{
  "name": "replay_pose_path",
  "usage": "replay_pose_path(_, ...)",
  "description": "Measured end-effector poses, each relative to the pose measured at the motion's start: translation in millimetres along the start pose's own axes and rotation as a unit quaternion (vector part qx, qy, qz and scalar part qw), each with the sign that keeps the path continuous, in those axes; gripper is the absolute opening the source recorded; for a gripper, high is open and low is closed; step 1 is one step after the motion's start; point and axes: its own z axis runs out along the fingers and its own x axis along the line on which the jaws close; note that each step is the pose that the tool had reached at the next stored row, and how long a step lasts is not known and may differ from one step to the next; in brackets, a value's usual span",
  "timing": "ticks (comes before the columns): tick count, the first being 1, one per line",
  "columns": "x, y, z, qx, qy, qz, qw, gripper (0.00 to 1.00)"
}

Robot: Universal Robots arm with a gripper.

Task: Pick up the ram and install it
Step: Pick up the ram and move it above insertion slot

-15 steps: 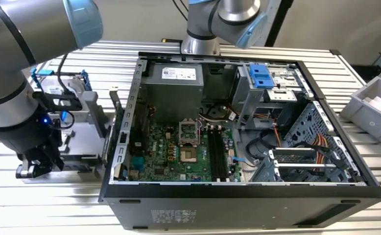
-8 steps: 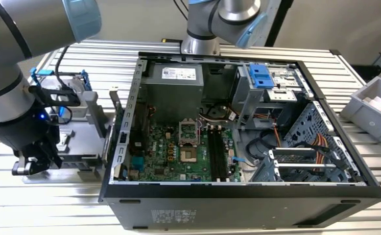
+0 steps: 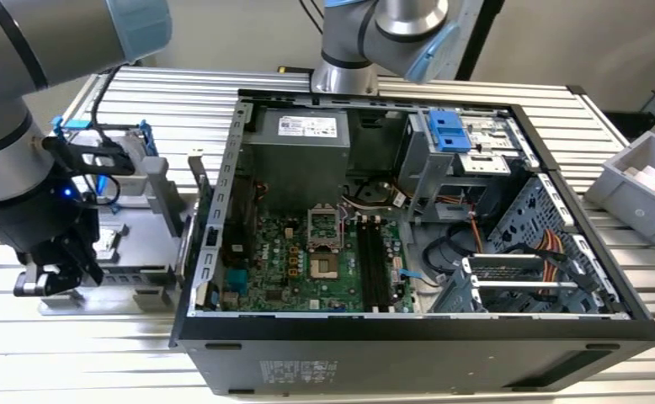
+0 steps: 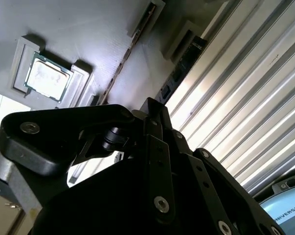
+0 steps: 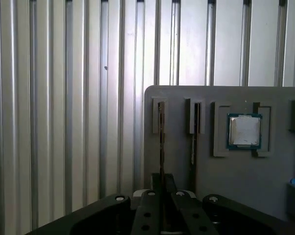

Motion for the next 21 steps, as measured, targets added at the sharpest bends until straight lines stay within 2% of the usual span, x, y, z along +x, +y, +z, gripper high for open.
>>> replay_pose_path(21,0.2,0.2,-25.5,0.0,0.0,0.0,1.0,0.0)
